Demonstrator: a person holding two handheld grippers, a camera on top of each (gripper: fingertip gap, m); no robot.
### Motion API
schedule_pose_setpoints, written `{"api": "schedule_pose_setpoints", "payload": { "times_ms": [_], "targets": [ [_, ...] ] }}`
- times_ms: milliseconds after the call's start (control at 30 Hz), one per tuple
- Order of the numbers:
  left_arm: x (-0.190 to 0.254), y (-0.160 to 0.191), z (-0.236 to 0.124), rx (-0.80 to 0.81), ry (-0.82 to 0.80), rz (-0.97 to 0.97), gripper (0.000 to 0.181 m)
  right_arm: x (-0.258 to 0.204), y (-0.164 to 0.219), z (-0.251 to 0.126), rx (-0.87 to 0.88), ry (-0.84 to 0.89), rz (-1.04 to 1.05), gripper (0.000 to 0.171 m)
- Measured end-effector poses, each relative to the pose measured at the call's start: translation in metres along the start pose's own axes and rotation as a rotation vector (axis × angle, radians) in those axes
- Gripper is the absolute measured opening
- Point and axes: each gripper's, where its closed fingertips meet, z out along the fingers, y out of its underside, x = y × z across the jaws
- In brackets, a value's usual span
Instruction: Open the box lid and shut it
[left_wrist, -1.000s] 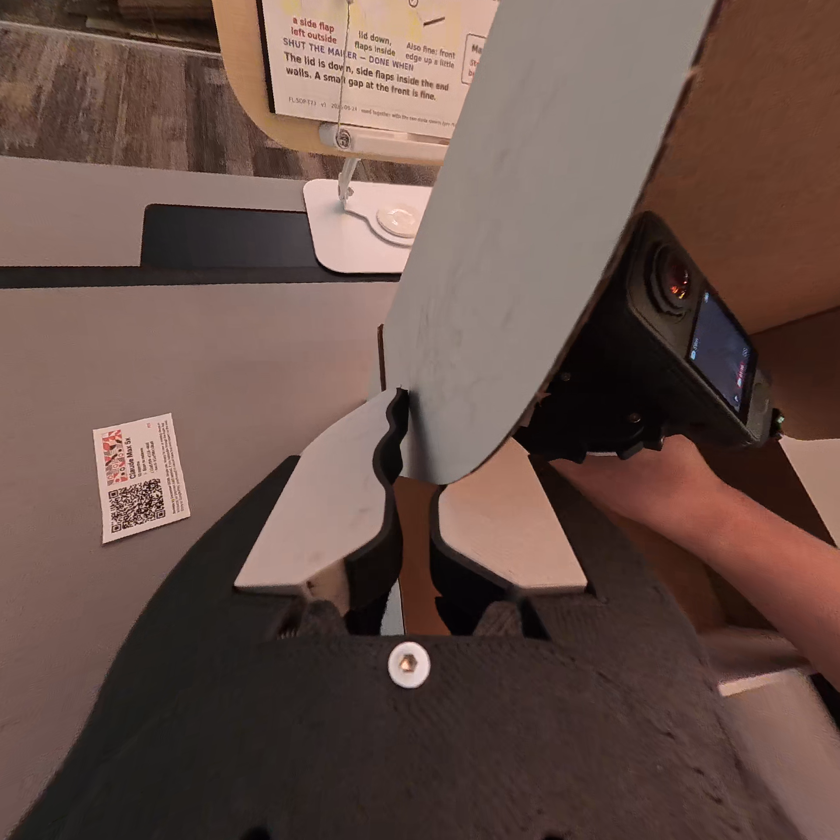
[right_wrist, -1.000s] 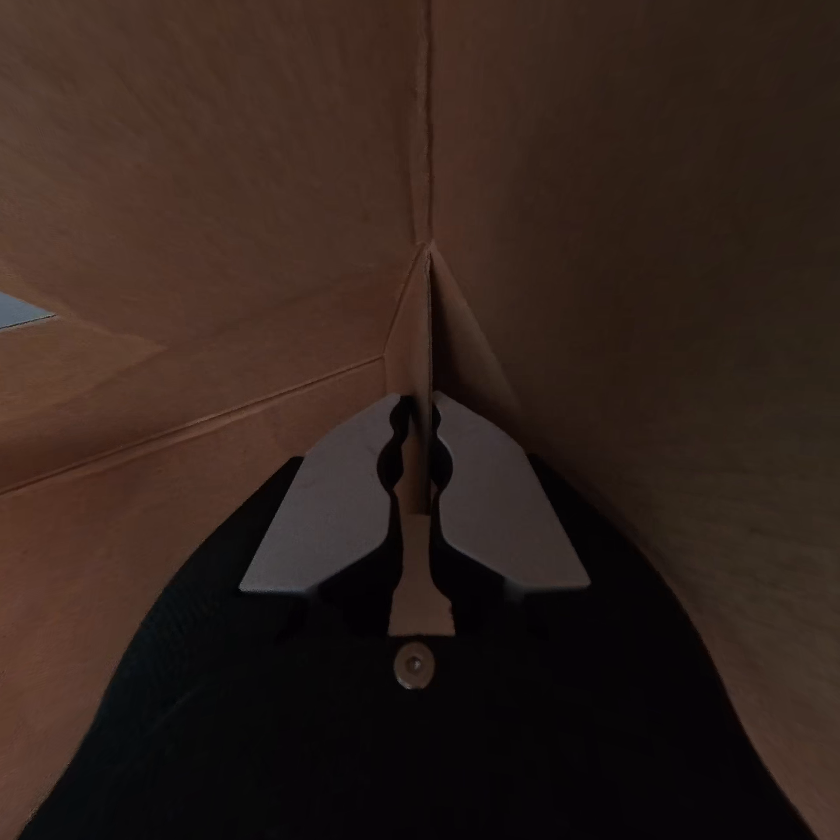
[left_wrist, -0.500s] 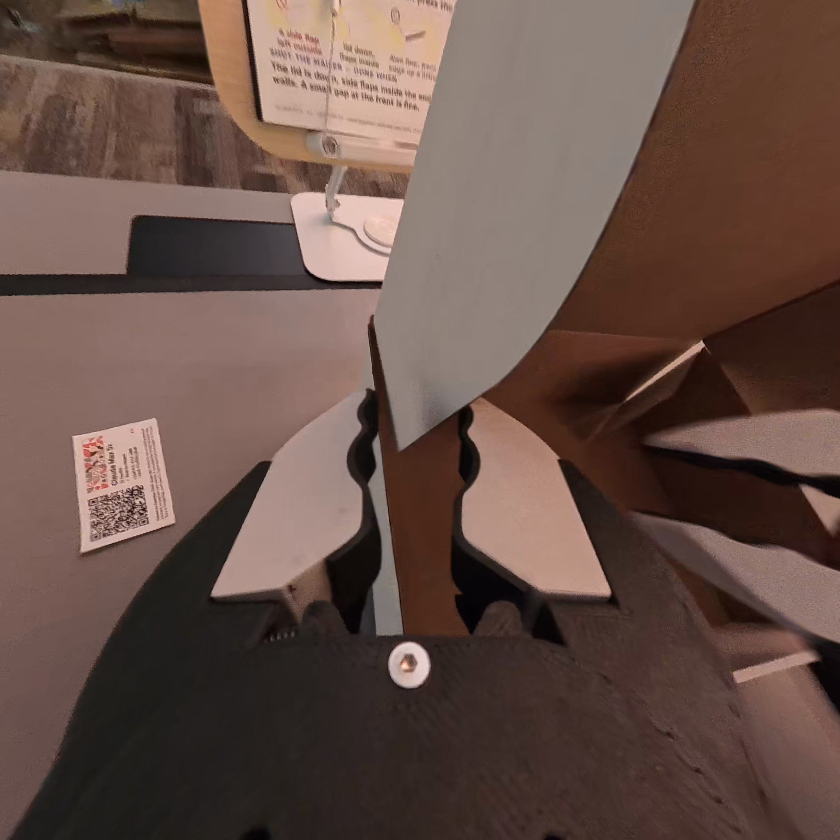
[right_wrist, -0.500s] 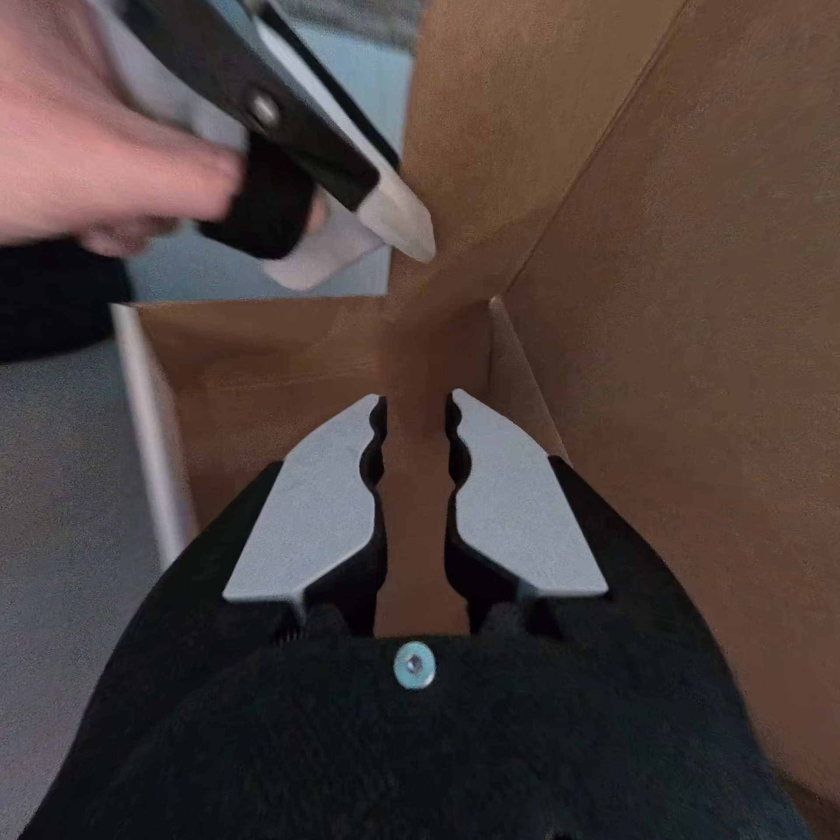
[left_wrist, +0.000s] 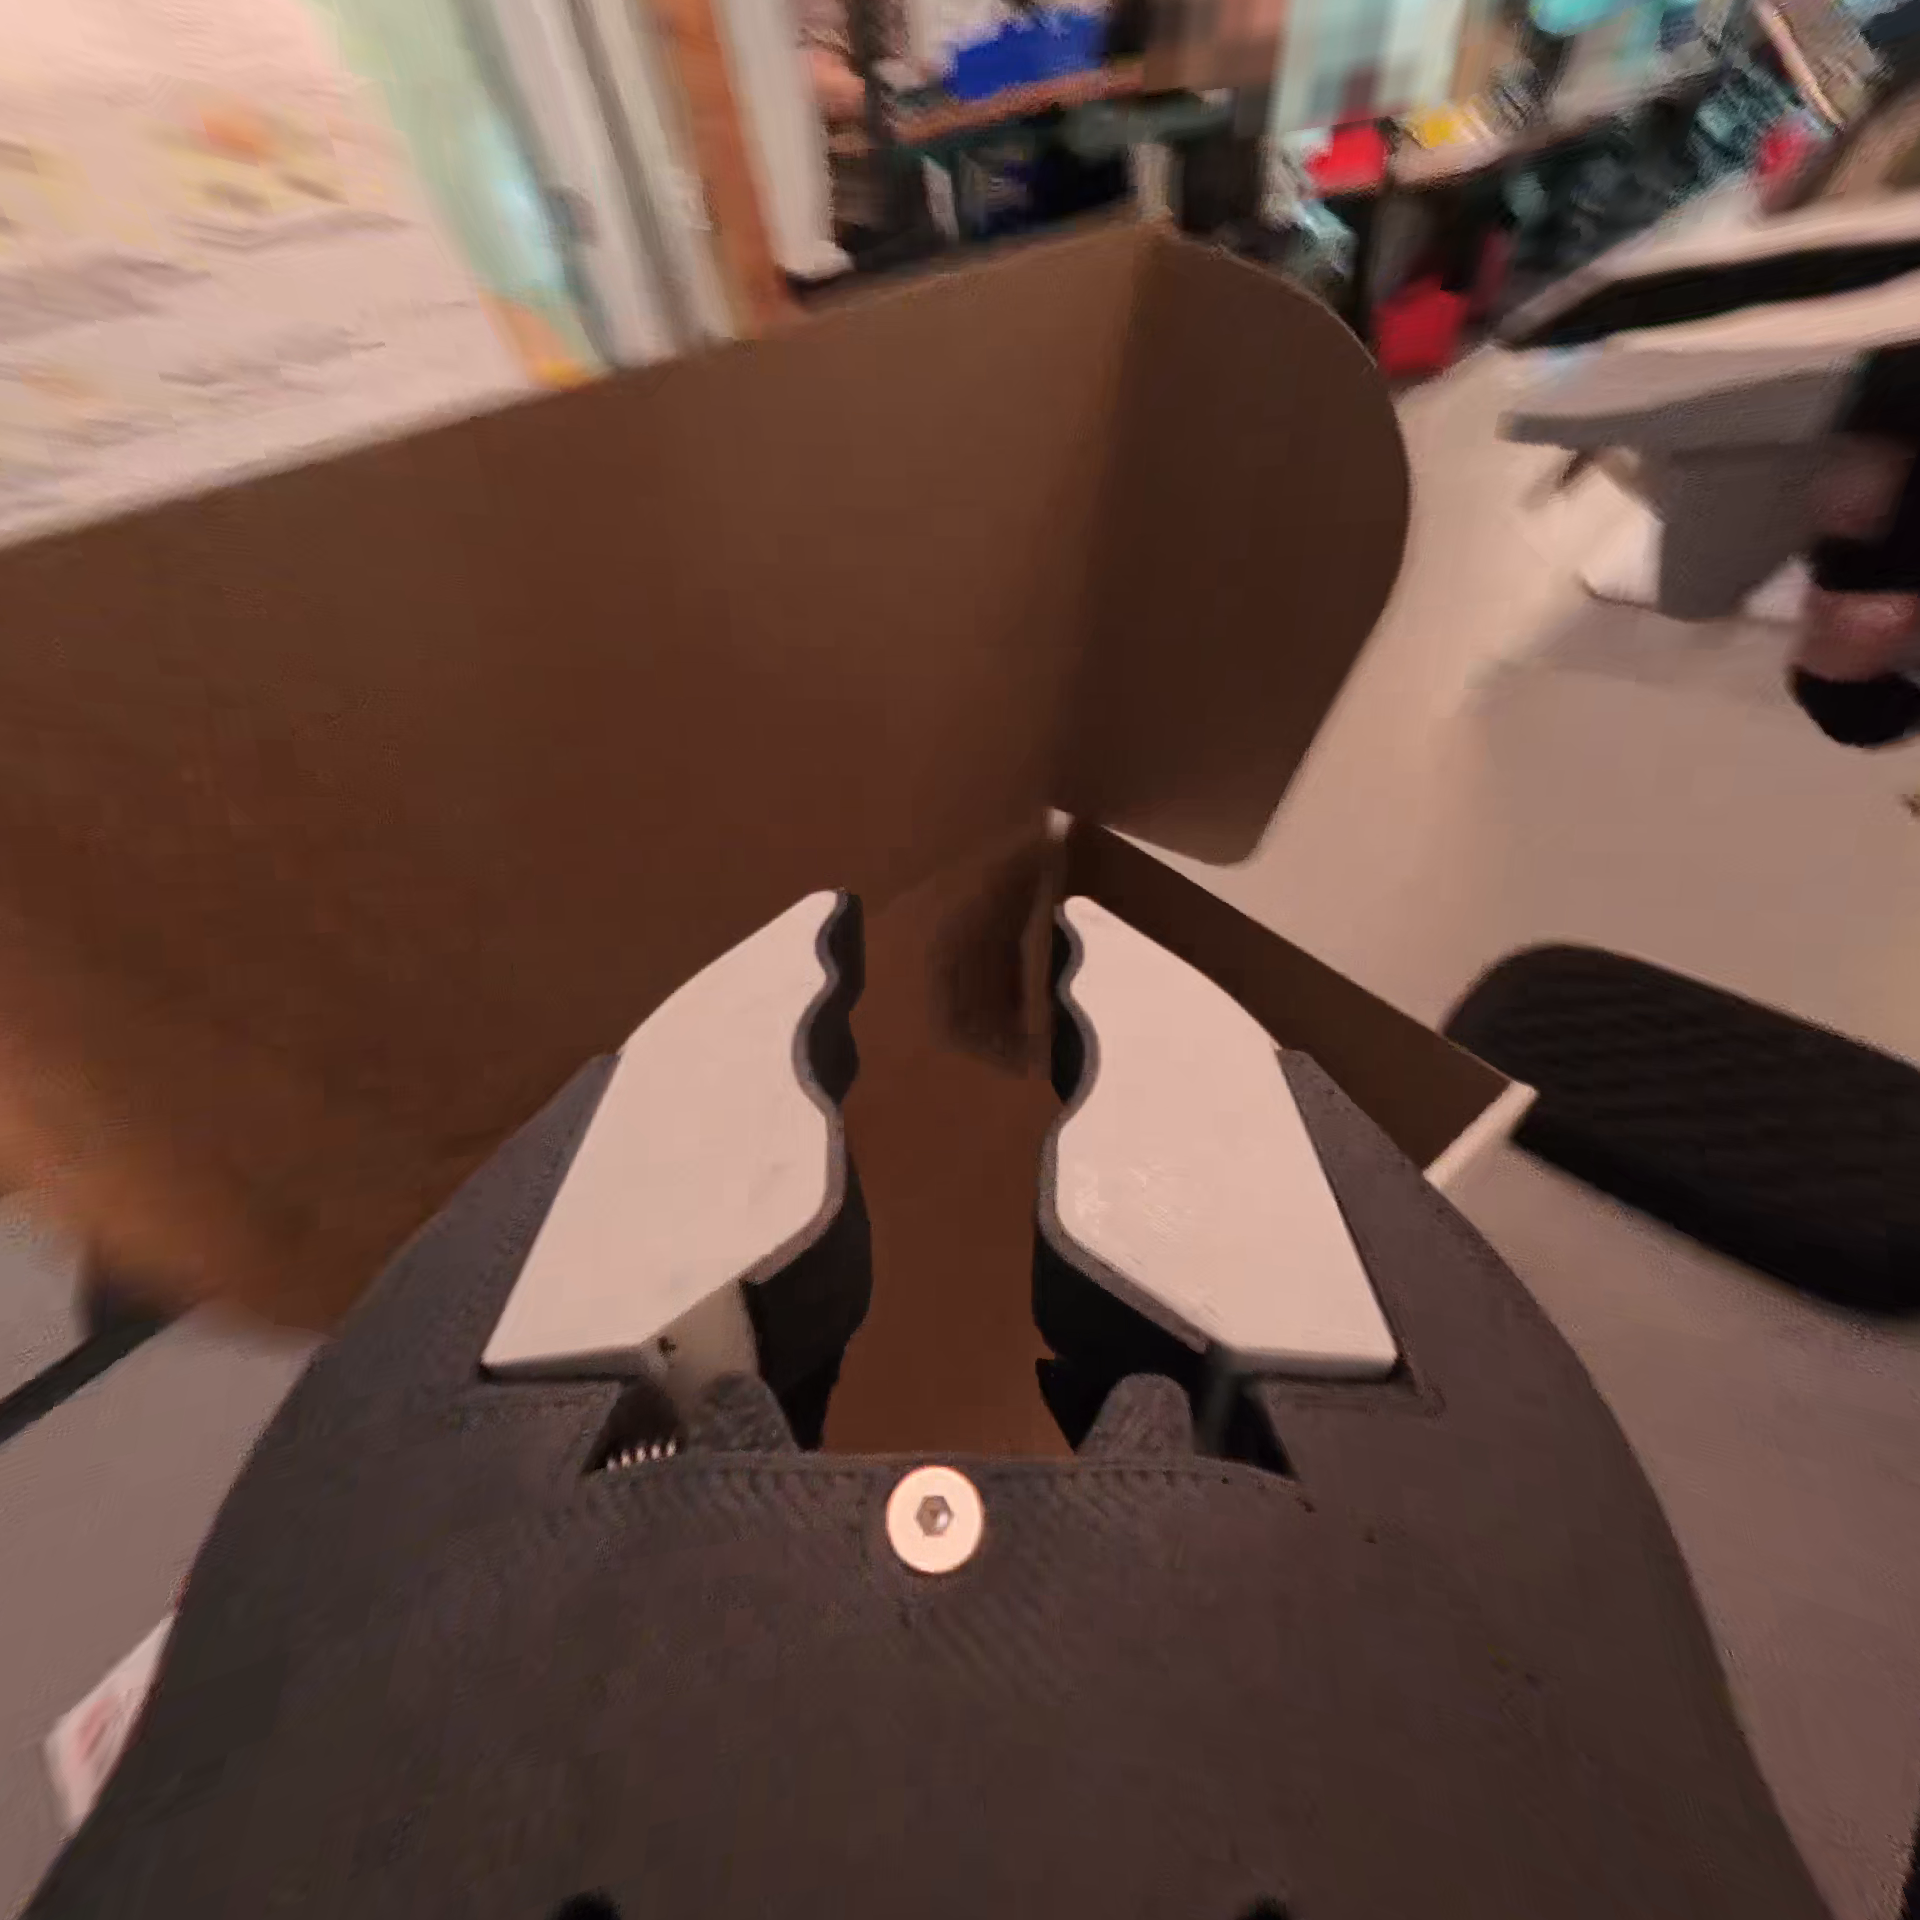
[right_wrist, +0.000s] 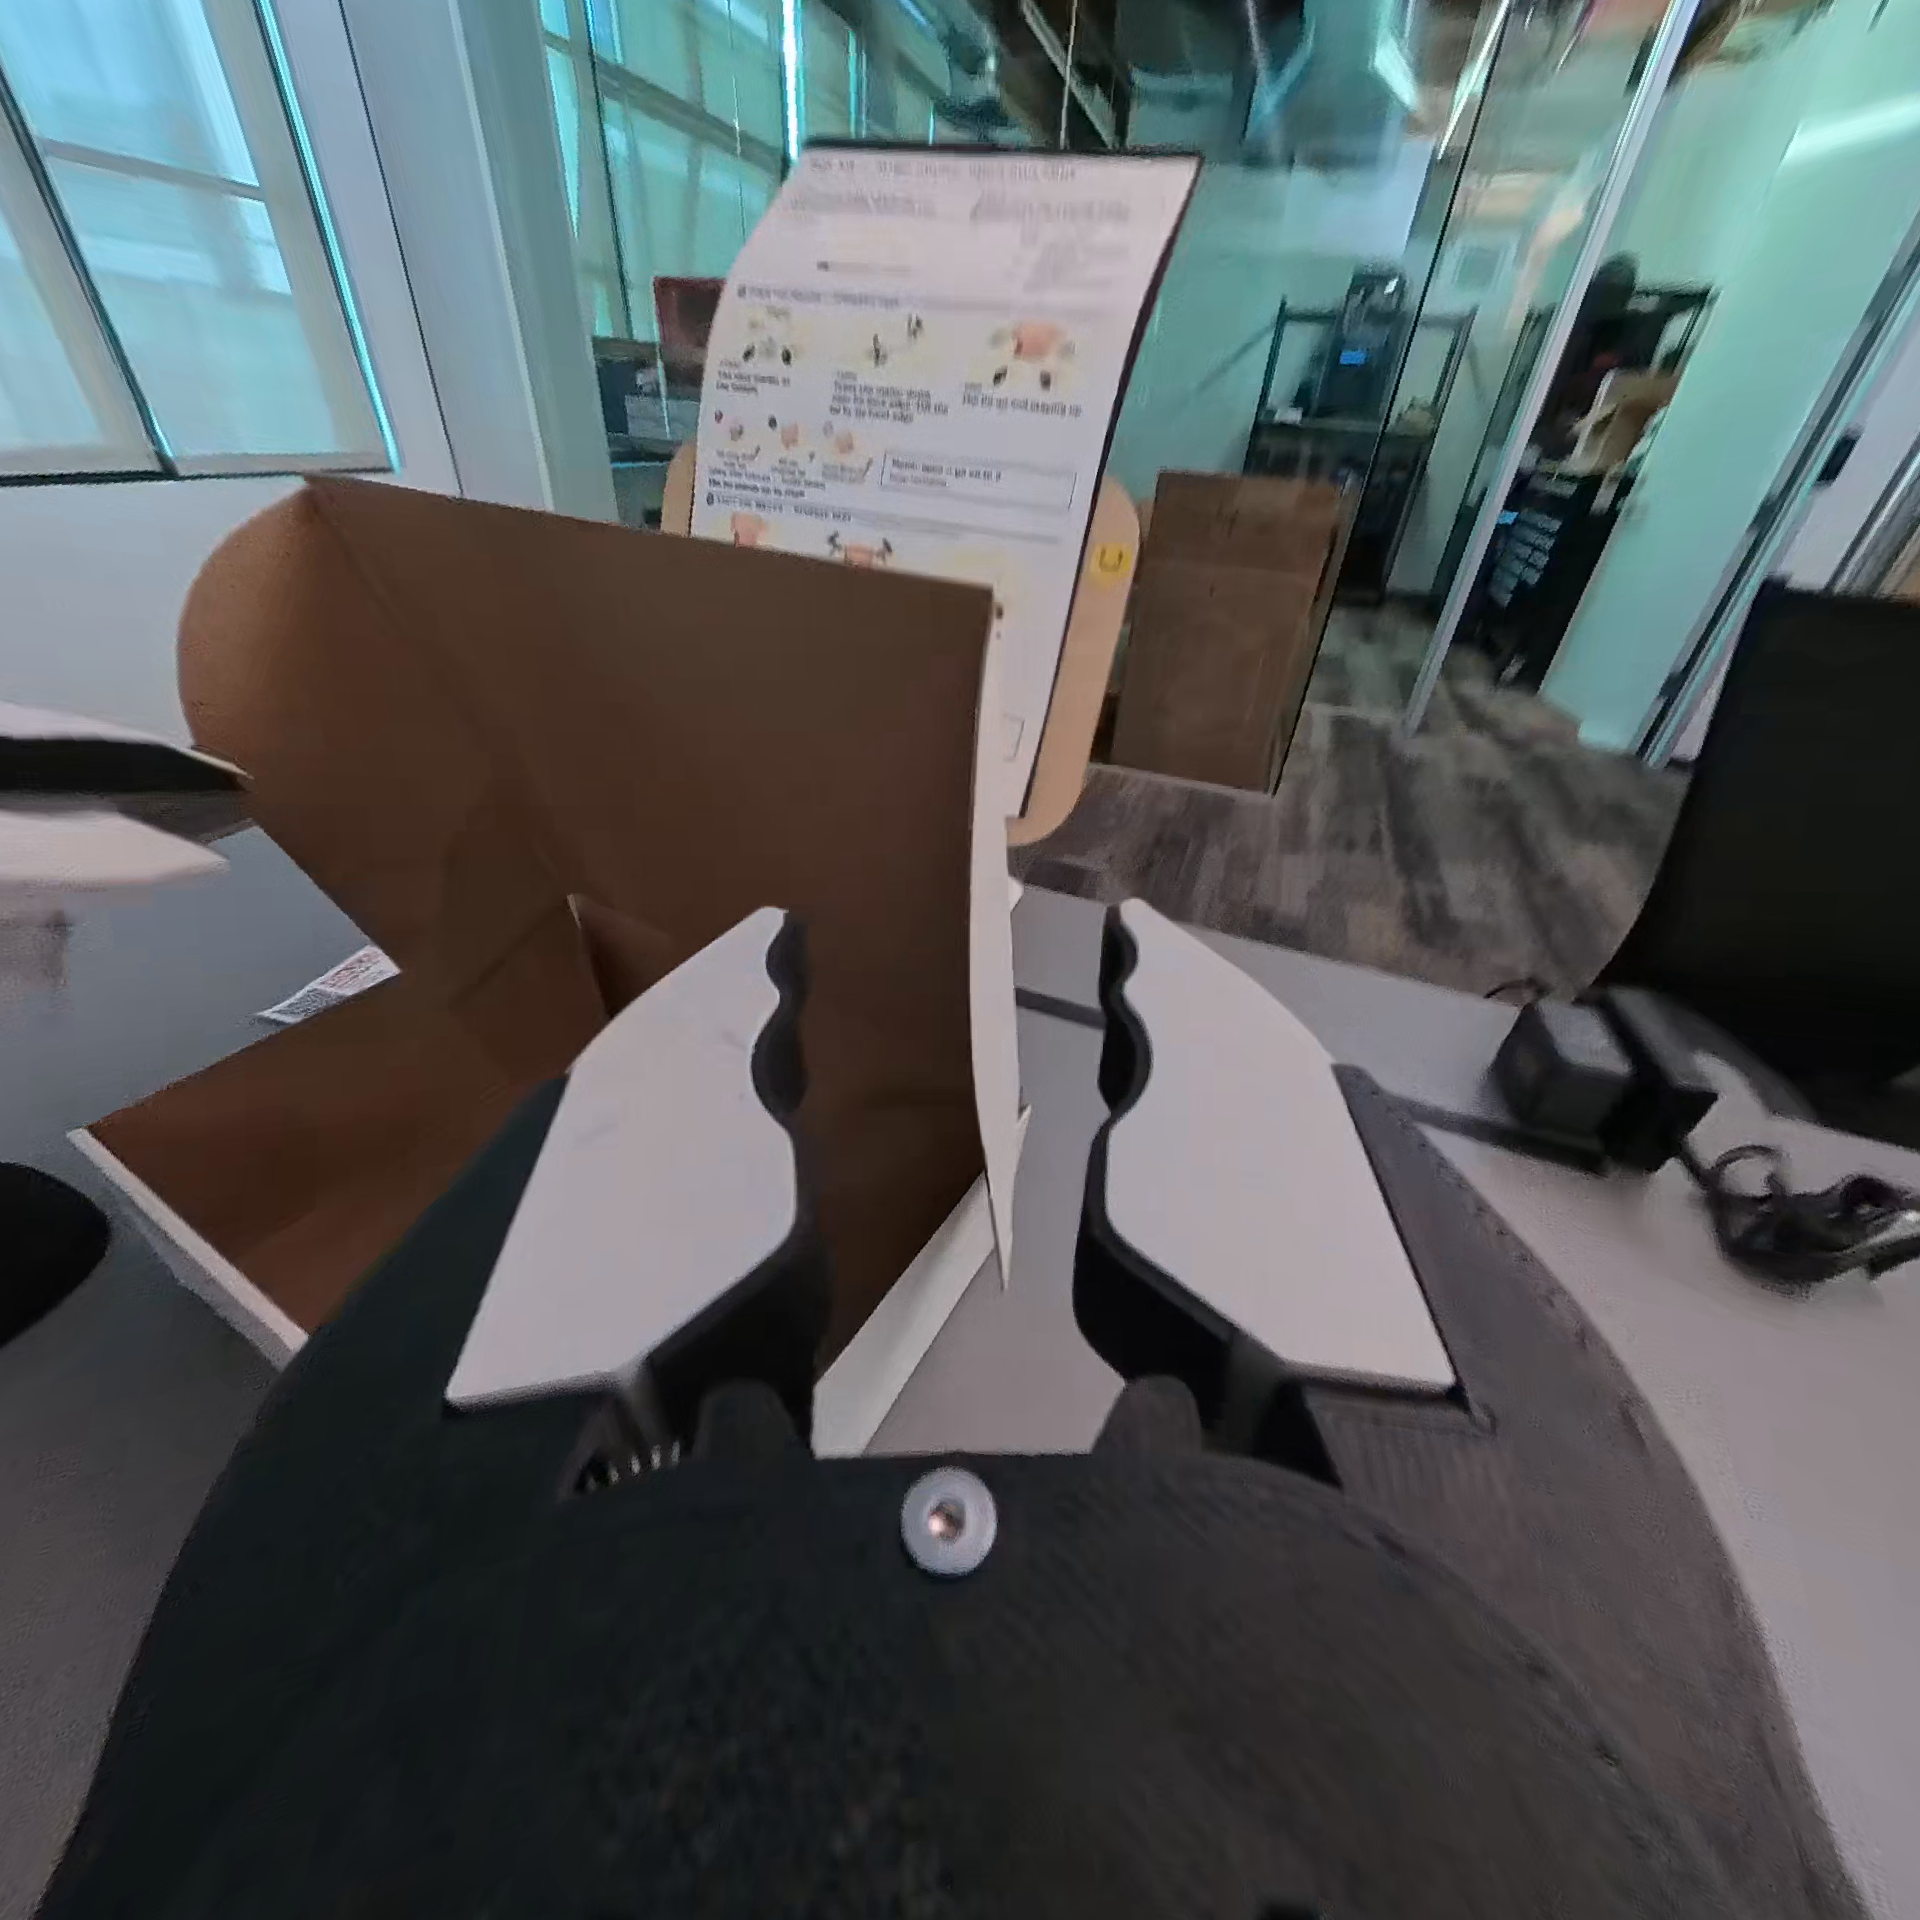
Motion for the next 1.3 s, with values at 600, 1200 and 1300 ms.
{"api": "schedule_pose_setpoints", "payload": {
  "times_ms": [600, 1200, 1300],
  "targets": [
    [0.047, 0.098, 0.174, -0.379, 0.275, 0.467, 0.036, 0.018, 0.054, 0.045, -0.148, 0.097, 0.011, 0.059],
    [0.057, 0.13, 0.19, -0.446, 0.366, 0.338, 0.038, 0.018, 0.077, 0.041, -0.192, 0.111, 0.033, 0.052],
    [0.058, 0.134, 0.191, -0.445, 0.368, 0.337, 0.037, 0.02, 0.081, 0.039, -0.192, 0.112, 0.043, 0.052]
  ]
}}
